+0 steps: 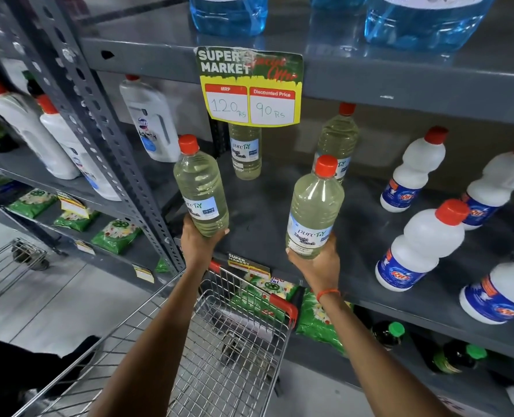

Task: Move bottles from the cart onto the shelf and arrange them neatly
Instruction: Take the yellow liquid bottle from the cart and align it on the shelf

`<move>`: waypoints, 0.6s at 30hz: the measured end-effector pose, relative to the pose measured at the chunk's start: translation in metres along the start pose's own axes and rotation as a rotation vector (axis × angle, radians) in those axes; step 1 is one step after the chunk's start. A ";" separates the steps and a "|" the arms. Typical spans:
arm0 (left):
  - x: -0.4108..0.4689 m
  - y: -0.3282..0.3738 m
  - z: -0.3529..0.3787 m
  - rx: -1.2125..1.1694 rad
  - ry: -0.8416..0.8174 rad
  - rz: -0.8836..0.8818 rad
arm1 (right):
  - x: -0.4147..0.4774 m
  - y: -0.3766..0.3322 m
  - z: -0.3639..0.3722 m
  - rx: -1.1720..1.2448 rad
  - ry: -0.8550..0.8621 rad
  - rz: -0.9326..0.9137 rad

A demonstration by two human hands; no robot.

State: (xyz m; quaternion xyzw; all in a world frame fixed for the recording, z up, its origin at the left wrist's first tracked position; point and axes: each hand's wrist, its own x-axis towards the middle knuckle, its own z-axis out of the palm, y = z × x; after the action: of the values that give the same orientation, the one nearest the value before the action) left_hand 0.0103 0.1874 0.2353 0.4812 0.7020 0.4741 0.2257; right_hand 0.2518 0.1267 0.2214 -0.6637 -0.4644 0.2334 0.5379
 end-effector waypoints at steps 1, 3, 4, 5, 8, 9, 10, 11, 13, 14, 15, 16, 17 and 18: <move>0.000 0.000 0.000 0.005 -0.001 0.008 | 0.000 0.000 0.000 -0.004 -0.002 0.000; -0.001 0.001 -0.001 0.007 -0.015 0.022 | -0.001 0.000 -0.001 -0.007 0.000 0.007; 0.000 0.000 -0.001 0.008 -0.019 0.021 | -0.001 0.000 -0.001 -0.006 -0.002 0.012; 0.000 0.000 -0.002 0.006 -0.023 0.017 | -0.002 0.000 -0.001 -0.007 -0.003 0.015; -0.001 0.000 -0.003 0.000 -0.024 0.014 | -0.002 -0.001 -0.002 -0.021 0.001 0.012; -0.001 0.000 -0.003 0.001 -0.022 0.014 | -0.002 -0.001 -0.002 -0.025 0.001 0.011; -0.001 0.000 -0.004 0.005 -0.023 0.017 | -0.002 -0.001 -0.001 -0.026 0.000 0.012; -0.001 -0.001 -0.004 0.008 -0.024 0.020 | -0.002 -0.001 -0.001 -0.025 -0.002 0.014; -0.001 -0.001 -0.004 0.011 -0.022 0.026 | -0.002 -0.001 -0.001 -0.025 -0.008 0.023; -0.001 -0.001 -0.004 0.011 -0.020 0.031 | -0.002 -0.001 -0.001 -0.027 -0.010 0.026; -0.001 -0.001 -0.004 0.009 -0.018 0.037 | -0.002 -0.002 -0.002 -0.028 -0.012 0.027; -0.002 0.000 -0.004 0.009 -0.018 0.040 | -0.002 -0.002 -0.002 -0.032 -0.012 0.026; -0.002 0.000 -0.004 0.010 -0.017 0.040 | -0.002 -0.002 -0.001 -0.036 -0.010 0.024; -0.002 -0.001 -0.004 0.013 -0.017 0.042 | -0.002 -0.002 -0.001 -0.040 -0.008 0.023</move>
State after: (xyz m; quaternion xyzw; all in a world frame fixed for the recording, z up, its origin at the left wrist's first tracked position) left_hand 0.0078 0.1837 0.2361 0.5012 0.6929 0.4701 0.2185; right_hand 0.2514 0.1246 0.2230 -0.6789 -0.4633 0.2328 0.5199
